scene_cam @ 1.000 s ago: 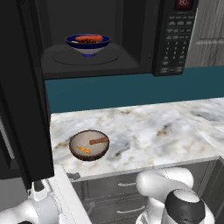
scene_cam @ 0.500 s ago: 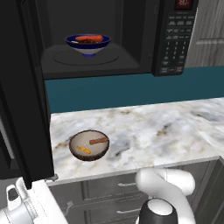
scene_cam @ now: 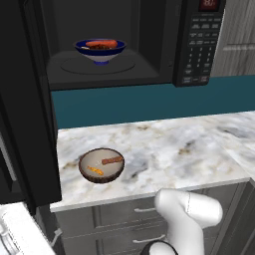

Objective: Place the bowl containing the steak and carrot in the microwave. Close the microwave door and press the start button to microwave the meal.

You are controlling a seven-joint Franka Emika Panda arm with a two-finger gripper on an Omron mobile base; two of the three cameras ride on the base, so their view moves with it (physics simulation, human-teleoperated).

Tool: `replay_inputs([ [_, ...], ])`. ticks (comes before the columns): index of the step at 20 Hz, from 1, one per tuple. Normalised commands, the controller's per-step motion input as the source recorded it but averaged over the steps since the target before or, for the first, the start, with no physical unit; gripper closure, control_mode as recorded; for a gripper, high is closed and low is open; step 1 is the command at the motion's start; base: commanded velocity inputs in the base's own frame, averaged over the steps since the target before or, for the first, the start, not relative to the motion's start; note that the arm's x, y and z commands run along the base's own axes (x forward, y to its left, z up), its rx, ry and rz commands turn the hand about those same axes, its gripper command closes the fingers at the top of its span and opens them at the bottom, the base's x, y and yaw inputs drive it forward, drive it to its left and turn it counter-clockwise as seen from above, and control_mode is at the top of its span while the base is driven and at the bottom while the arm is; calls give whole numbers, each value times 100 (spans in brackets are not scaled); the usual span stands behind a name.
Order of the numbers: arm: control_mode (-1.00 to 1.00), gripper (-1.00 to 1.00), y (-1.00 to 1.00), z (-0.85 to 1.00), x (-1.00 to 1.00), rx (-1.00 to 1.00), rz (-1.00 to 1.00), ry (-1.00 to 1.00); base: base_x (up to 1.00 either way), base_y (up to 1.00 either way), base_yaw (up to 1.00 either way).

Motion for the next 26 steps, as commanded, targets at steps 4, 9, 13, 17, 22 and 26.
replay_inputs([
  [4, -100, -100, 38, 46, 0, -4, -4, -2, 0, 0, 0],
  [9, -100, -100, 34, 29, 1, -3, -2, -3, 0, 0, 0],
  [13, -100, -100, 31, 4, 15, -3, 0, 0, 0, 0, 0],
  [17, -100, -100, 30, 0, 23, -2, 0, 0, 0, 0, 0],
  [22, -100, -100, 27, 8, 26, -1, 0, 0, 0, 0, 0],
  [26, -100, -100, 29, 19, 14, -1, 0, 0, 0, 0, 0],
])
